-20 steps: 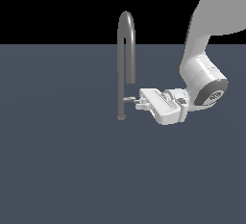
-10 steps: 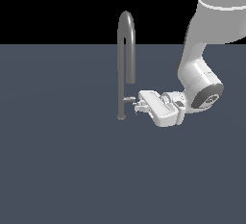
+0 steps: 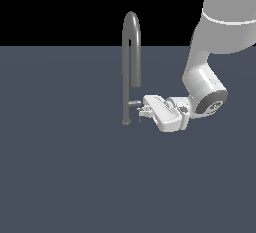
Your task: Turn on the faucet by rotating a designated handle.
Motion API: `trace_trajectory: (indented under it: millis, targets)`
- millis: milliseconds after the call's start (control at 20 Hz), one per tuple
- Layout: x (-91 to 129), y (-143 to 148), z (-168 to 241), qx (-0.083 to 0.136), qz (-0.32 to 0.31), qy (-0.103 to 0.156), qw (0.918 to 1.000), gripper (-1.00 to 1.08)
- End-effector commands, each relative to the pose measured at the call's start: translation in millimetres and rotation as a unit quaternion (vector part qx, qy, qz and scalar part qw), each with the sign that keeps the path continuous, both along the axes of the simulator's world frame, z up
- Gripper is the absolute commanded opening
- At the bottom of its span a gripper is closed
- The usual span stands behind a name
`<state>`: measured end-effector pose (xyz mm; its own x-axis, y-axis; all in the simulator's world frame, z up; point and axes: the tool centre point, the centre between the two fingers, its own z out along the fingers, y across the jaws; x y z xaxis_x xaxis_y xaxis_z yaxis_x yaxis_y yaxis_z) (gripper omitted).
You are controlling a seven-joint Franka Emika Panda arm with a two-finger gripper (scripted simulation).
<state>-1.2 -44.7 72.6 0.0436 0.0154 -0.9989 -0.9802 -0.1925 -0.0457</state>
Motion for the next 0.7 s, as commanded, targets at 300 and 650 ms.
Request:
trace_trajectory:
  millis: [300,650]
  targets:
    - [10.2,2.0,-27.7,-0.005,-0.006,0.013,0.9999,-1.0]
    - [16.8,3.0,-43.9,-0.007,-0.008,0.021,0.9997,-1.0]
